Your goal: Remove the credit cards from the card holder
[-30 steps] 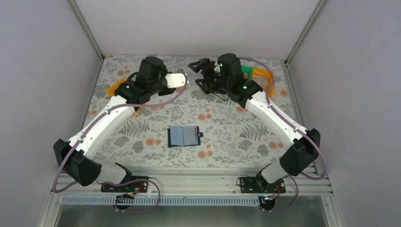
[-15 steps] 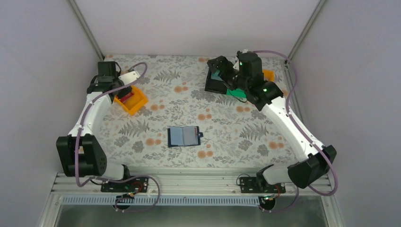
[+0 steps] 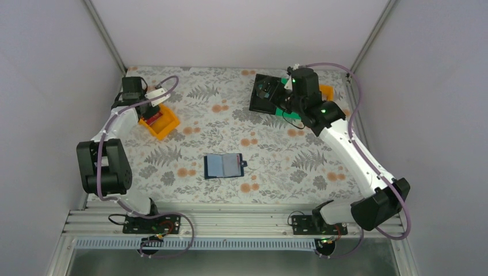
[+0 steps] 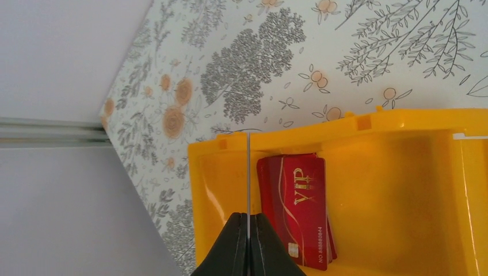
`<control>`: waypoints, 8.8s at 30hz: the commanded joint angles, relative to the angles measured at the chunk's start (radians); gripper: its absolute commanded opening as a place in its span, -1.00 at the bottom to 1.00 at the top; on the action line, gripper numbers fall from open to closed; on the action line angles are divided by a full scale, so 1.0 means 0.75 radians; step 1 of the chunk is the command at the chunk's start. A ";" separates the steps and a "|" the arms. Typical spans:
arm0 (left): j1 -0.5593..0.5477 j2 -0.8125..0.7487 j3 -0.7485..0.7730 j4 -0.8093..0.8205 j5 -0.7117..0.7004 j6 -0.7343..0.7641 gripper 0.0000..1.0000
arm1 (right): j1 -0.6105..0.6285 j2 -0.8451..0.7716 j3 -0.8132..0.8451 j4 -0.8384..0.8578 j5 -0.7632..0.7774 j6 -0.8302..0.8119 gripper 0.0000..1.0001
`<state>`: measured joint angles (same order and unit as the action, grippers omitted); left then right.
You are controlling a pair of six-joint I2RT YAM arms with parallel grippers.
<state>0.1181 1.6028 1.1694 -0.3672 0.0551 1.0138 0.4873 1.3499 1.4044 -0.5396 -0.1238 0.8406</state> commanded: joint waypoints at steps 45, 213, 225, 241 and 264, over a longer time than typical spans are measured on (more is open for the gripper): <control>0.074 0.185 -0.233 0.436 -0.017 0.178 -0.92 | -0.137 -0.014 -0.039 0.029 -0.161 -0.054 0.99; -0.579 -0.083 -0.704 0.158 0.904 -1.990 -0.95 | 0.528 0.608 -0.145 0.038 -0.386 -0.234 -0.15; -0.558 -0.083 -0.725 0.156 0.872 -2.001 -0.95 | 0.506 0.539 -0.181 -0.112 -0.223 -0.241 -0.15; -0.558 -0.076 -0.719 0.182 0.830 -1.971 -0.95 | 0.410 0.526 -0.361 0.138 -0.563 -0.337 -0.04; -0.550 -0.125 -0.663 0.109 0.674 -1.858 -0.27 | 0.379 0.800 -0.358 0.223 -0.533 -0.238 -0.30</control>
<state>-0.2989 1.5509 0.6300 -0.2302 0.6067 -0.4099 0.7818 1.9327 1.1542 -0.3645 -0.5838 0.6430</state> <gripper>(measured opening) 0.218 0.356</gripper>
